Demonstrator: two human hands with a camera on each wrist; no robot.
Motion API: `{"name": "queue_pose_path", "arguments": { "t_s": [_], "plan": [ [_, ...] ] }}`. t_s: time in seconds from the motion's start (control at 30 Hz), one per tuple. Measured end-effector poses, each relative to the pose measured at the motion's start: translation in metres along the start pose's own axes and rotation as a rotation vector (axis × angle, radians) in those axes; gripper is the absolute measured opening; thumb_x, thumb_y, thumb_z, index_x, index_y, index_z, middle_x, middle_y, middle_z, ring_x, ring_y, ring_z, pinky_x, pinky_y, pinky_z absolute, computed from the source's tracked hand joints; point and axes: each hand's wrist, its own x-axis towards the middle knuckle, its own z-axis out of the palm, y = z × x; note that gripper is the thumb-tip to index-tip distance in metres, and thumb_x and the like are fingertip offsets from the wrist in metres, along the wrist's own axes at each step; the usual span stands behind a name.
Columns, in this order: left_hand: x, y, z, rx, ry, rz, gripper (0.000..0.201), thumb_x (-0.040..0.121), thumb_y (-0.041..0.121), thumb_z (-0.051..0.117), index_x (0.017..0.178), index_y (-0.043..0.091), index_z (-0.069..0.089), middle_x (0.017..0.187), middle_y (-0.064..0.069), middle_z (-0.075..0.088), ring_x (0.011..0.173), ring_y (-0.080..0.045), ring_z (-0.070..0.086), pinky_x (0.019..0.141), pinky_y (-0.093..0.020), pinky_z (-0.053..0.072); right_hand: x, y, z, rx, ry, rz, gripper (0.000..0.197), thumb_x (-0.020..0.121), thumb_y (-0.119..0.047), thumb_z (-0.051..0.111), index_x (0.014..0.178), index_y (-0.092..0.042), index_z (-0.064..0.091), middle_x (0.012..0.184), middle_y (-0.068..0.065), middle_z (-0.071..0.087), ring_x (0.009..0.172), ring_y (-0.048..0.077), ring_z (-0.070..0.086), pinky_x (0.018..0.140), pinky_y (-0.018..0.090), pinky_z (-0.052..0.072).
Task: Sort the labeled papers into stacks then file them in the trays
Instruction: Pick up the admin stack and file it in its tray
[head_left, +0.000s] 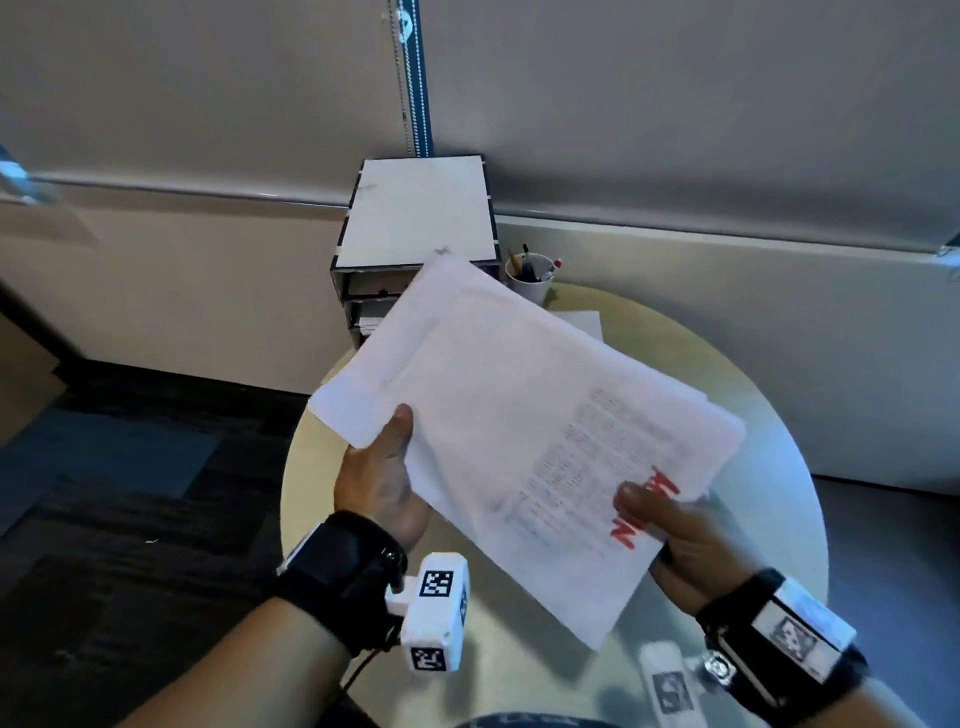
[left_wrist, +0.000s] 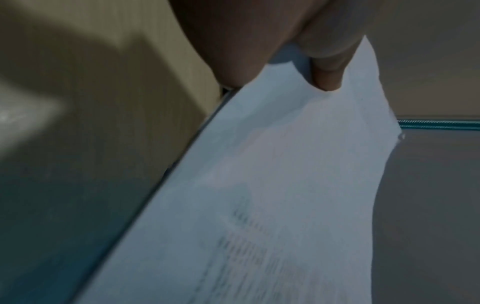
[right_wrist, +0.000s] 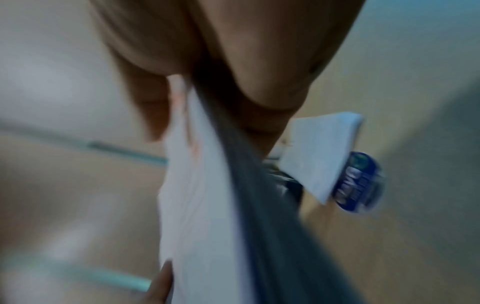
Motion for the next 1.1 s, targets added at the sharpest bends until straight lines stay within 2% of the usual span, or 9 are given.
{"name": "queue_pose_path", "arguments": {
  "t_s": [0.13, 0.2, 0.3, 0.37, 0.5, 0.63, 0.8, 0.93, 1.1],
  "plan": [
    [0.003, 0.002, -0.018, 0.03, 0.02, -0.018, 0.044, 0.083, 0.013, 0.068, 0.127, 0.012, 0.064, 0.126, -0.013, 0.068, 0.11, -0.03, 0.068, 0.095, -0.049, 0.054, -0.001, -0.035, -0.002, -0.18, 0.087, -0.105, 0.044, 0.067, 0.007, 0.071, 0.11, 0.001, 0.065, 0.113, 0.026, 0.069, 0.093, 0.04, 0.07, 0.083, 0.053, 0.057],
    [0.006, 0.016, -0.035, 0.096, -0.086, -0.048, 0.044, 0.082, 0.009, 0.063, 0.126, 0.005, 0.062, 0.125, -0.018, 0.067, 0.104, -0.03, 0.07, 0.085, -0.044, 0.059, -0.007, -0.056, -0.016, -0.226, 0.059, -0.117, 0.051, 0.059, 0.001, 0.079, 0.108, 0.002, 0.065, 0.113, 0.029, 0.067, 0.096, 0.044, 0.067, 0.084, 0.055, 0.055],
    [0.001, 0.026, -0.047, 0.358, -0.3, -0.139, 0.049, 0.081, -0.003, 0.064, 0.129, -0.001, 0.058, 0.126, -0.027, 0.064, 0.097, -0.035, 0.071, 0.078, -0.042, 0.06, -0.016, -0.075, -0.031, -0.322, -0.008, -0.082, 0.043, 0.07, 0.019, 0.058, 0.111, 0.005, 0.061, 0.113, 0.034, 0.065, 0.1, 0.052, 0.063, 0.088, 0.064, 0.05],
    [-0.003, 0.021, -0.045, 0.51, -0.399, -0.185, 0.054, 0.072, 0.001, 0.078, 0.124, 0.0, 0.064, 0.125, -0.026, 0.065, 0.105, -0.037, 0.069, 0.084, -0.043, 0.059, -0.018, -0.077, -0.032, -0.408, -0.045, -0.046, 0.035, 0.072, 0.024, 0.055, 0.1, 0.006, 0.064, 0.096, 0.027, 0.07, 0.084, 0.045, 0.067, 0.076, 0.053, 0.058],
    [-0.004, 0.01, -0.04, 0.674, -0.285, 0.051, 0.065, 0.048, 0.024, 0.097, 0.106, 0.005, 0.074, 0.111, -0.022, 0.072, 0.101, -0.038, 0.069, 0.092, -0.049, 0.055, -0.015, -0.067, -0.04, -0.713, 0.051, -0.21, 0.02, 0.075, 0.02, 0.067, 0.076, 0.0, 0.067, 0.066, 0.01, 0.065, 0.061, 0.025, 0.062, 0.057, 0.033, 0.056],
    [-0.018, -0.004, -0.05, 0.724, -0.268, 0.261, 0.04, 0.068, -0.002, 0.083, 0.105, 0.008, 0.071, 0.101, -0.01, 0.076, 0.096, -0.02, 0.072, 0.077, -0.029, 0.059, -0.022, -0.051, -0.066, -0.912, -0.133, -0.327, 0.036, 0.076, -0.01, 0.075, 0.112, -0.011, 0.073, 0.111, -0.001, 0.074, 0.101, 0.009, 0.068, 0.084, 0.024, 0.055],
    [-0.021, -0.035, -0.101, 0.9, -0.226, 0.163, 0.049, 0.05, 0.032, 0.083, 0.095, 0.012, 0.078, 0.098, -0.011, 0.077, 0.092, -0.022, 0.071, 0.08, -0.034, 0.055, -0.028, 0.007, -0.101, -0.826, 0.012, -0.096, 0.026, 0.07, -0.004, 0.082, 0.091, -0.017, 0.079, 0.089, 0.009, 0.077, 0.089, 0.029, 0.072, 0.081, 0.044, 0.056],
    [-0.019, -0.058, -0.106, 0.893, -0.157, 0.113, 0.046, 0.05, 0.027, 0.082, 0.092, 0.007, 0.076, 0.096, -0.013, 0.077, 0.085, -0.022, 0.067, 0.082, -0.04, 0.051, -0.028, 0.026, -0.103, -0.783, 0.08, -0.012, 0.028, 0.056, -0.024, 0.075, 0.083, -0.016, 0.076, 0.076, 0.009, 0.071, 0.072, 0.018, 0.061, 0.07, 0.039, 0.047],
    [-0.016, -0.043, -0.066, 0.998, -0.195, 0.197, 0.012, 0.071, 0.012, 0.079, 0.082, 0.008, 0.073, 0.083, -0.008, 0.074, 0.077, -0.017, 0.059, 0.069, -0.028, 0.049, -0.026, -0.014, -0.091, -1.124, 0.032, -0.111, 0.026, 0.075, -0.005, 0.073, 0.075, -0.03, 0.075, 0.08, -0.012, 0.074, 0.071, 0.002, 0.066, 0.067, 0.021, 0.053]
  ]
}}
